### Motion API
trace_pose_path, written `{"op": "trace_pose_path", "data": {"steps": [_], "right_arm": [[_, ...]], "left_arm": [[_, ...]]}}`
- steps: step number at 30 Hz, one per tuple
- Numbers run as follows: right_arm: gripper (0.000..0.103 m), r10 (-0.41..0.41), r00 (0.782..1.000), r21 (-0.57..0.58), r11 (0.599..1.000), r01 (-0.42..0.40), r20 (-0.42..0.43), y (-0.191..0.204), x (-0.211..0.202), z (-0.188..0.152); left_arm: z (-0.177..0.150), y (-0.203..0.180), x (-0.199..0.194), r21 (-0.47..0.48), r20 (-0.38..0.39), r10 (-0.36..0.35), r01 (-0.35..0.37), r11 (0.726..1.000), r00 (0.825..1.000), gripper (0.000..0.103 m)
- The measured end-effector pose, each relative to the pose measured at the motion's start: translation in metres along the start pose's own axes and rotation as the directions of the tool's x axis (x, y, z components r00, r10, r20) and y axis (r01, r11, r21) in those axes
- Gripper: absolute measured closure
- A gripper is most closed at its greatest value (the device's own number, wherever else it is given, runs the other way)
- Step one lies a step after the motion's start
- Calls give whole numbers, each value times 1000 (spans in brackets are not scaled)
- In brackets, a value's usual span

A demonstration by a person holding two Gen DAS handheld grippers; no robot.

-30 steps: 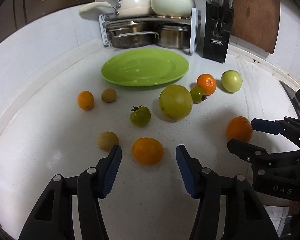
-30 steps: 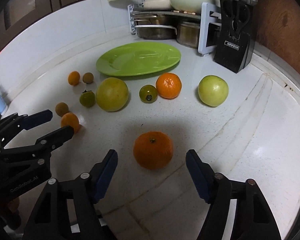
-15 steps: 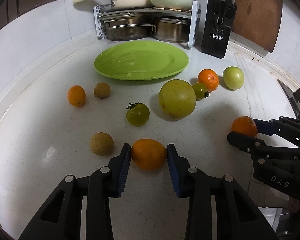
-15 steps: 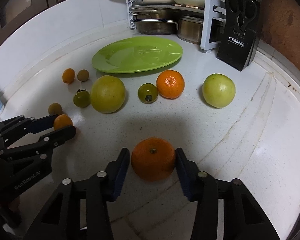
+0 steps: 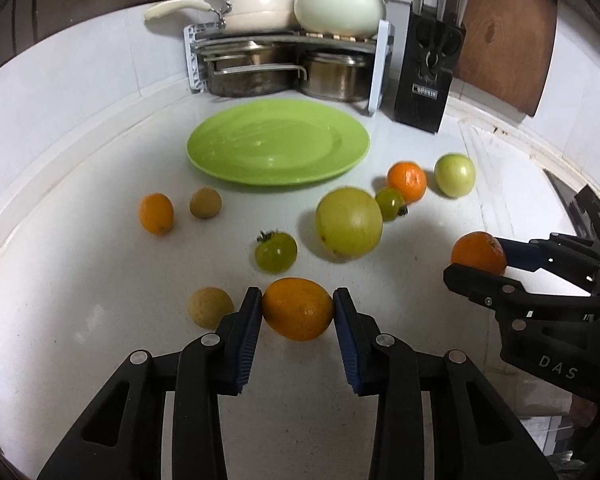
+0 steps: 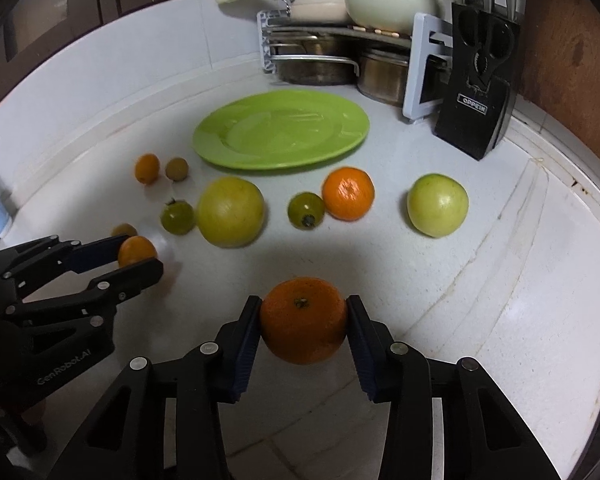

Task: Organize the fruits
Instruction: 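Grasp an orange with the left tool while the right tool grasps another orange, then carry both oranges over the green plate and open both tools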

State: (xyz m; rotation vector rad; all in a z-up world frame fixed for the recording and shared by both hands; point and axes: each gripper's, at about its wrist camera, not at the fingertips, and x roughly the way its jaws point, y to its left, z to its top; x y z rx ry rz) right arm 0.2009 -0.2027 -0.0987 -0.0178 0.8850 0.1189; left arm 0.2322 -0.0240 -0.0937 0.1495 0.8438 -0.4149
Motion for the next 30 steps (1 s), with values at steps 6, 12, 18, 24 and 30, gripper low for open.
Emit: {"op": "trace_pose_path", "data": {"steps": [6, 12, 18, 24, 30], "right_arm": [[60, 42, 998, -31, 999, -40, 44, 2, -6, 19], [60, 63, 993, -87, 995, -54, 95, 5, -11, 43], [60, 89, 986, -122, 990, -72, 141, 2, -13, 66], [60, 106, 981, -142, 986, -84, 160, -1, -1, 90], [60, 125, 982, -156, 982, -102, 140, -4, 24, 113]], "left_arm": [[15, 4, -11, -27, 54, 18, -17, 999, 998, 67], [35, 6, -15, -49, 97, 58, -53, 997, 994, 67], [57, 9, -12, -63, 125, 64, -57, 996, 990, 67], [78, 15, -3, -70, 136, 80, -71, 995, 987, 67], [95, 23, 20, -86, 118, 77, -67, 994, 990, 67]]}}
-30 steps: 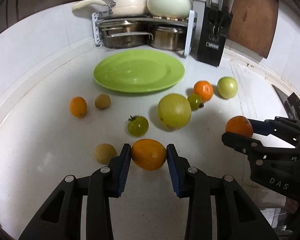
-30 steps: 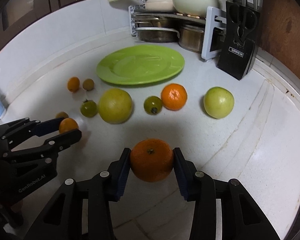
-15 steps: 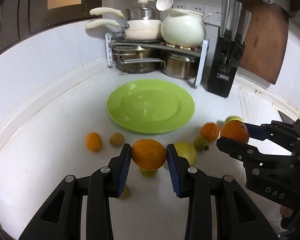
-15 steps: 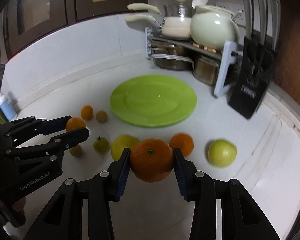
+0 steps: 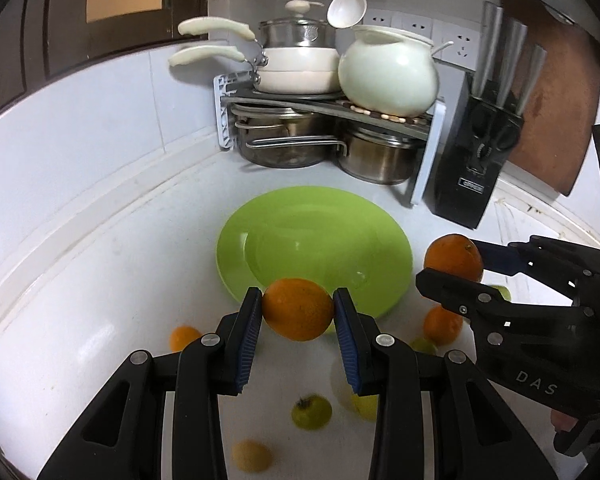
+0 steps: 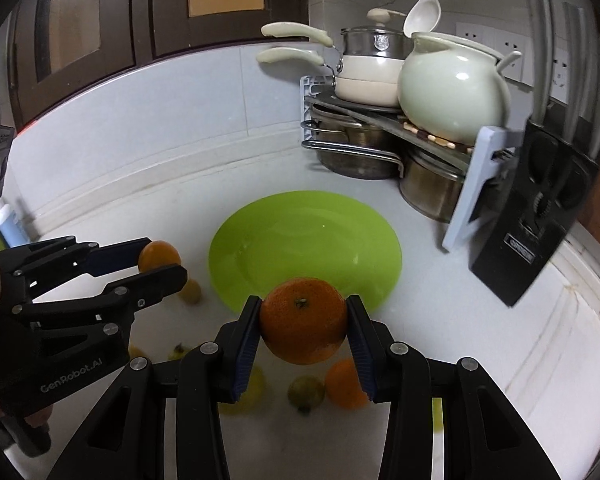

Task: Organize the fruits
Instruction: 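Carry both oranges over the green plate and open both tools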

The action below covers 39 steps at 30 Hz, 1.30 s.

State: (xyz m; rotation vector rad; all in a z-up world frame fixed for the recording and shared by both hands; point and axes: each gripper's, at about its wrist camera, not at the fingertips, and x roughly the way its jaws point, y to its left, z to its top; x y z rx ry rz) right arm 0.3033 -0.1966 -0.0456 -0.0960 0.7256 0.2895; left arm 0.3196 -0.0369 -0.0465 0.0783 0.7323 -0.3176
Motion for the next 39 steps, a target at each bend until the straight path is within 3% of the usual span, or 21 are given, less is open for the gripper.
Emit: {"op": "trace_pose_path", "data": {"steps": [14, 24, 39], "right_arm": [[60, 33, 988, 53, 998, -25, -154, -28, 79, 22], [60, 35, 978, 54, 998, -25, -204, -32, 103, 24], [58, 34, 980, 62, 998, -23, -196, -31, 97, 22]], "left_arm": [[29, 12, 76, 14, -149, -45, 48, 999, 988, 67], [30, 14, 108, 19, -247, -57, 64, 998, 967, 67], [36, 16, 90, 14, -195, -26, 29, 999, 980, 59]]}}
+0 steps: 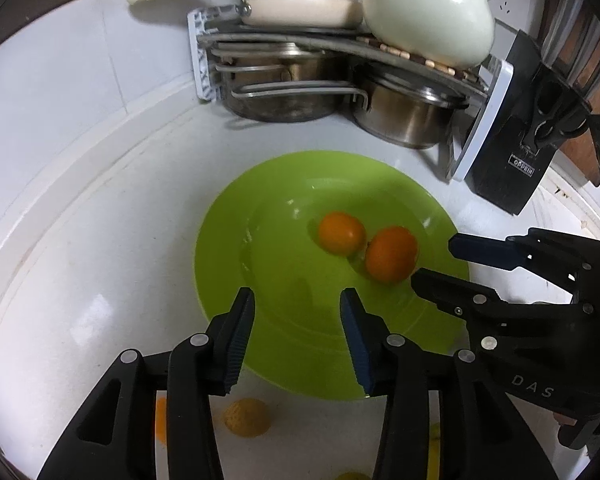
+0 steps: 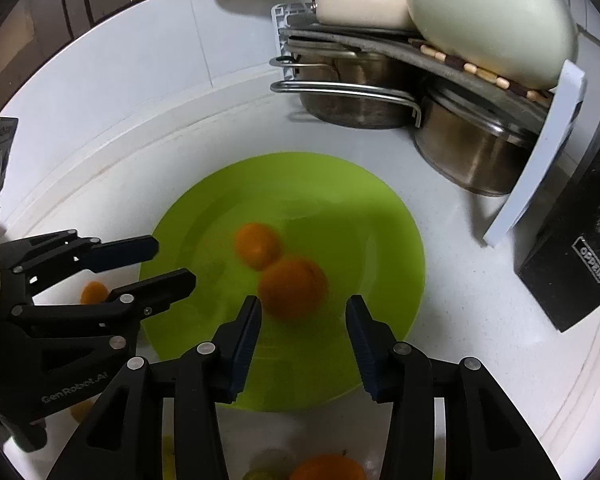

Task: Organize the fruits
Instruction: 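Carry both oranges over the green plate and open both tools, then withdraw both tools and reach toward the kiwi and the yellow pomelo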

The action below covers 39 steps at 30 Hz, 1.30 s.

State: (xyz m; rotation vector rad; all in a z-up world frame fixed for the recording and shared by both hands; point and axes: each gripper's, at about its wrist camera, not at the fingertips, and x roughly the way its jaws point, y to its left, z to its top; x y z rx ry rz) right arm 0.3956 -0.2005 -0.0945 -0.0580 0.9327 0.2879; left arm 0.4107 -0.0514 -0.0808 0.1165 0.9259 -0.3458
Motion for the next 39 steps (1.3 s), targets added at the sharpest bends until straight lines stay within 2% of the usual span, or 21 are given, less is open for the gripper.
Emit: {"op": "trace_pose_path", "data": {"steps": [8, 13, 15, 19, 21, 24, 29, 39], "right_arm": [[58, -6, 998, -13, 1000, 7, 68, 9, -33, -4], [57, 6, 993, -19, 1000, -4, 118, 17, -58, -7], [51, 3, 990, -21, 1000, 0, 141, 19, -70, -11], [49, 1, 984, -28, 1000, 4, 178, 26, -88, -17], [42, 3, 983, -26, 1000, 2, 184, 30, -95, -20], [39, -7, 978, -37, 999, 15, 207, 36, -106, -26], [29, -25, 969, -48, 998, 38, 246, 48, -123, -39], [28, -28, 967, -85, 995, 51, 255, 68, -136, -68]], "left_arm": [[-5, 0, -43, -10, 95, 26, -25, 1000, 995, 52], [-13, 0, -73, -22, 149, 36, -33, 999, 988, 42], [-17, -1, -87, -28, 172, 45, -41, 999, 984, 39], [-26, 0, -111, -51, 209, 58, -49, 997, 976, 31], [-32, 1, -122, -66, 226, 71, -58, 996, 971, 25], [-42, 2, -137, -85, 244, 92, -73, 994, 965, 17], [-60, 9, -151, -106, 249, 125, -102, 989, 960, 12], [-97, 11, -172, -103, 266, 176, -154, 983, 948, 9]]}}
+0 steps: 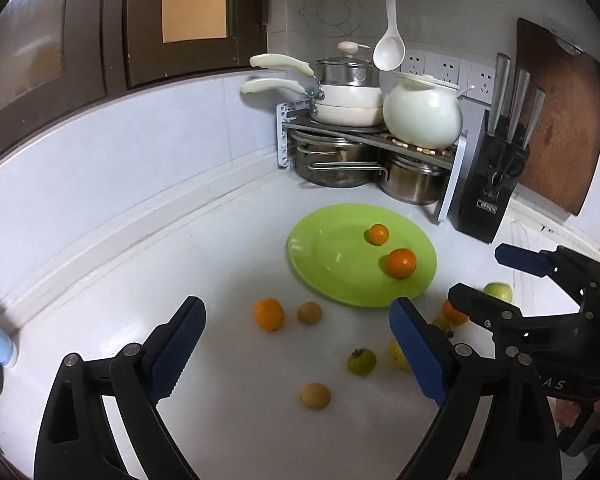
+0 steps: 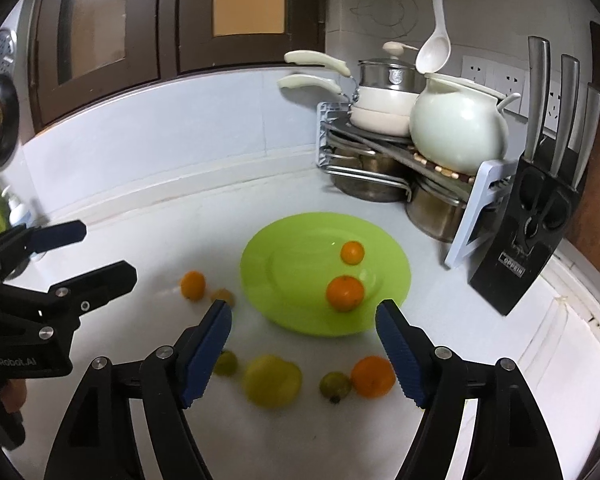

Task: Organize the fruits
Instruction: 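Withdraw both tools and reach toward the kiwi and the yellow pomelo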

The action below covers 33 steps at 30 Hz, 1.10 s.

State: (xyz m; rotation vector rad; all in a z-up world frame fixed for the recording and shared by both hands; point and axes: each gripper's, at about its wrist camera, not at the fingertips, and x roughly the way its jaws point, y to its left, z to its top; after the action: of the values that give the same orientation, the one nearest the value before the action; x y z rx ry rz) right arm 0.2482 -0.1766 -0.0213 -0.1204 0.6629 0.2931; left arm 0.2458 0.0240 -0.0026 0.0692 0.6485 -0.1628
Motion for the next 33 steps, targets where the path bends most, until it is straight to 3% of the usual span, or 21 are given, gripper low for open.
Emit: {"op": "trace_pose_path", "data": {"steps": [10, 24, 33], "right_arm": [[28, 0, 1000, -46, 999, -1, -14, 18, -5, -23], [28, -36, 996, -157, 987, 23, -84, 30, 18, -49], [28, -5, 991, -221, 975, -25, -135, 35, 41, -55]], "left_arm": [[-29, 3, -6, 33, -16, 21, -21, 999, 1000, 9], [-70, -3, 24, 84, -110, 37, -27, 996, 993, 10], [-79, -9, 50, 83, -162, 28, -15, 996, 986, 25]]}}
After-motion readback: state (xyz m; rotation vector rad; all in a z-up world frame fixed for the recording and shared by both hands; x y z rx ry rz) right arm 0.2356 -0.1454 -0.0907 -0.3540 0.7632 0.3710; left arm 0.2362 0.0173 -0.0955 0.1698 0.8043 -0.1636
